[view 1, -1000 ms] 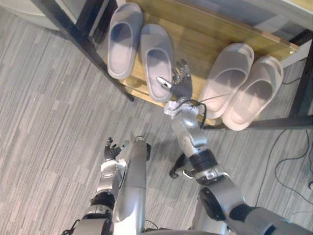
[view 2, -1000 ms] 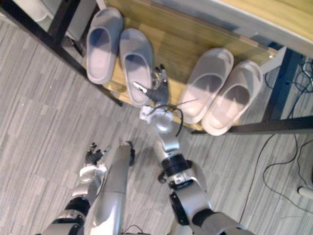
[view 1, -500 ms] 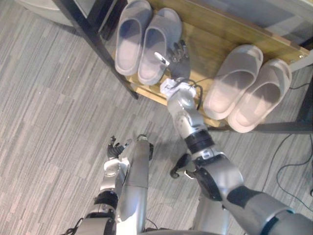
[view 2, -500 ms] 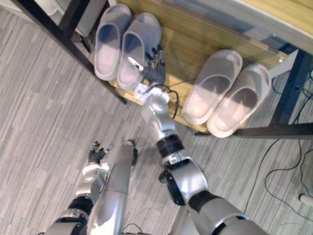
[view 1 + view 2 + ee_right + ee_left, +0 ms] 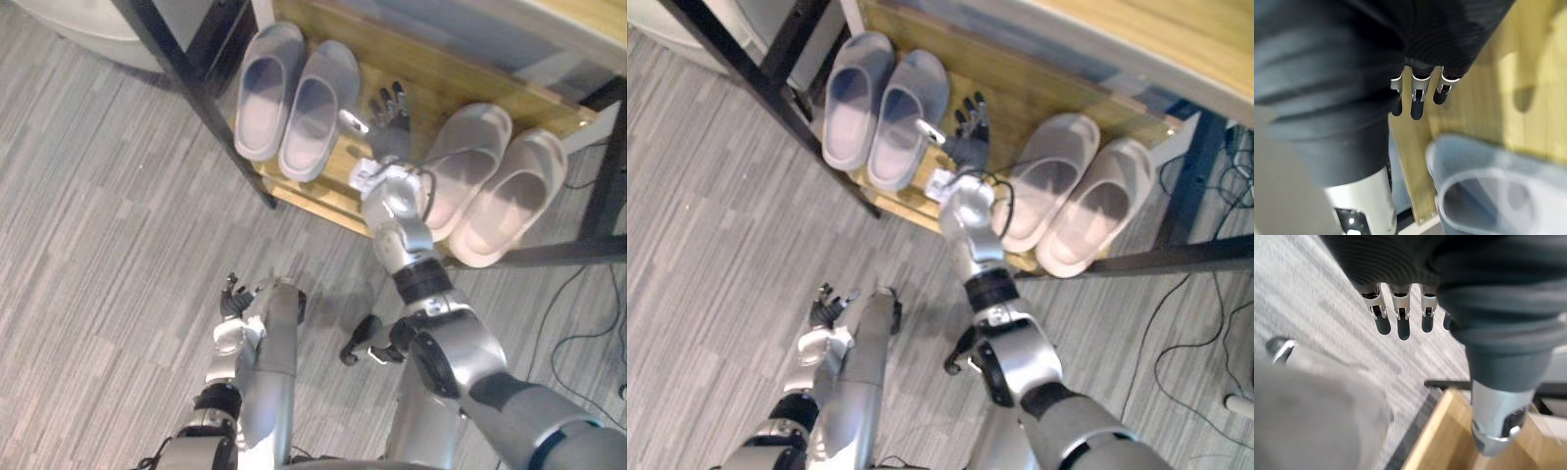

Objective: Organize the slippers on the shoe rack

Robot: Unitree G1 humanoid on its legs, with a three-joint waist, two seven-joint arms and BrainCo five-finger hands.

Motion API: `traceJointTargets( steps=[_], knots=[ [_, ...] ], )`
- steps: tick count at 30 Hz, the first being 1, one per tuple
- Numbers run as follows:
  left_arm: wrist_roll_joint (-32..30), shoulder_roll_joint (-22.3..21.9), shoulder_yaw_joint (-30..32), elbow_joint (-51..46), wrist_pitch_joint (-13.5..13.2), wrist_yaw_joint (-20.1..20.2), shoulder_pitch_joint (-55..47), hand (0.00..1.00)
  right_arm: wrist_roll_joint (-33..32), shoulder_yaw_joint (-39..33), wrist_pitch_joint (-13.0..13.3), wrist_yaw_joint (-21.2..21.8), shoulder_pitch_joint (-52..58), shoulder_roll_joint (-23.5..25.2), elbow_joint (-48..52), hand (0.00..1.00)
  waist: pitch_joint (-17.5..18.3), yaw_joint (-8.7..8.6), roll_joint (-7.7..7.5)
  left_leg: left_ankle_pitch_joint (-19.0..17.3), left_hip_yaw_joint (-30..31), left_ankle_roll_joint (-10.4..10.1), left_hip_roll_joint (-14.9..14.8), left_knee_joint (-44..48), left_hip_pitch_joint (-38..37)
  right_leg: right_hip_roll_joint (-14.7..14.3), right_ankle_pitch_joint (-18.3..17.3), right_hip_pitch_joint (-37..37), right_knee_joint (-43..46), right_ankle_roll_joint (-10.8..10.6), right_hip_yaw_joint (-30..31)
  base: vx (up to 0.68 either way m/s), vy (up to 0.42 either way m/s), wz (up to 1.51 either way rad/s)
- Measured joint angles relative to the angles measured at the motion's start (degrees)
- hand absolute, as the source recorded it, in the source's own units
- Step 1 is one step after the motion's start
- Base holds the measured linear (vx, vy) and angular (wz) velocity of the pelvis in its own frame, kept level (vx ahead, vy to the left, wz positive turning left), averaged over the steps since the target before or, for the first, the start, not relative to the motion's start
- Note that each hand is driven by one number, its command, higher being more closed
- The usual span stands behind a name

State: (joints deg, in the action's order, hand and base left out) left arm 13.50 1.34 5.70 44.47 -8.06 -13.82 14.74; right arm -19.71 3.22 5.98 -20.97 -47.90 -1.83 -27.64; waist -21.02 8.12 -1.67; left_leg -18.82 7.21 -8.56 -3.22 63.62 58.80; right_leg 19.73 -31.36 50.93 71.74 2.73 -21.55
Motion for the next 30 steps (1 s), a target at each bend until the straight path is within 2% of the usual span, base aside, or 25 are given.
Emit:
traceJointTargets(
  steps=[3,6,10,15,18,22,26,30],
  knots=[
    [-0.03,0.61,-0.04,0.03,0.01,0.52,-2.82,0.00,5.07,3.28,-0.27,1.95,8.25,-1.10,6.57,0.00,0.00,-0.80,0.01,0.45,-0.57,0.13,-0.91,-3.70,-5.39,-1.06,0.99,-5.07,-3.82,-0.21,-0.53,0.03,-0.009,-0.09],
    [-0.32,1.28,-2.62,-0.08,-0.14,0.89,-4.39,0.00,9.92,6.26,-0.34,4.05,16.21,-1.91,12.34,0.00,0.02,-1.98,-0.01,2.00,-2.15,0.14,-1.61,-9.04,-11.74,-1.29,2.89,-10.90,-8.57,0.66,-1.39,0.08,-0.013,0.00],
    [-1.75,0.04,-5.76,0.15,-0.04,2.88,-7.19,0.00,15.85,10.58,-0.13,7.83,26.94,-2.69,16.12,0.00,1.58,-2.91,-0.23,4.06,-4.82,0.82,-3.35,-17.50,-19.86,-3.41,6.04,-18.23,-17.46,-0.43,-1.75,0.09,0.007,-0.13],
    [-3.82,-1.07,-12.73,3.00,0.06,4.35,-11.32,0.00,23.94,10.51,-0.34,11.36,40.46,-1.44,15.22,0.00,6.09,-4.78,-0.63,9.15,-8.64,1.72,-3.30,-32.79,-31.80,-5.59,11.94,-27.58,-31.61,-2.48,-1.40,0.11,0.053,-0.14],
    [-5.50,0.04,-14.65,5.39,0.19,5.35,-12.34,0.00,26.59,8.68,-0.55,12.48,45.03,-0.72,9.38,0.00,8.30,-5.80,-0.73,13.19,-10.25,1.94,-3.10,-43.44,-39.18,-7.37,15.97,-32.95,-40.89,-3.32,-1.15,0.12,0.056,-0.20],
    [-7.73,1.60,-14.71,6.21,0.19,5.53,-12.95,0.00,26.54,4.92,-1.60,13.45,47.62,-0.81,-1.07,0.00,9.74,-6.66,-0.24,17.59,-11.87,2.14,-3.09,-54.44,-47.37,-9.79,20.36,-39.24,-50.54,-4.13,-0.76,0.10,0.058,-0.17],
    [-10.11,3.04,-14.95,8.09,0.30,6.37,-13.31,0.00,26.35,1.69,-1.96,13.72,47.99,-1.04,-8.63,0.00,11.00,-7.84,0.60,18.47,-13.25,2.42,-3.08,-58.09,-51.43,-11.04,23.08,-43.22,-56.21,-4.77,0.13,0.07,0.066,-0.19],
    [-11.46,3.57,-16.44,8.51,0.86,6.48,-13.74,0.00,26.31,-0.98,-1.99,13.54,48.07,-0.96,-17.47,0.00,12.28,-8.01,1.52,18.68,-14.29,2.72,-2.89,-59.86,-54.20,-11.89,25.52,-46.82,-61.18,-5.51,0.65,0.04,0.051,-0.11]
  ],
)
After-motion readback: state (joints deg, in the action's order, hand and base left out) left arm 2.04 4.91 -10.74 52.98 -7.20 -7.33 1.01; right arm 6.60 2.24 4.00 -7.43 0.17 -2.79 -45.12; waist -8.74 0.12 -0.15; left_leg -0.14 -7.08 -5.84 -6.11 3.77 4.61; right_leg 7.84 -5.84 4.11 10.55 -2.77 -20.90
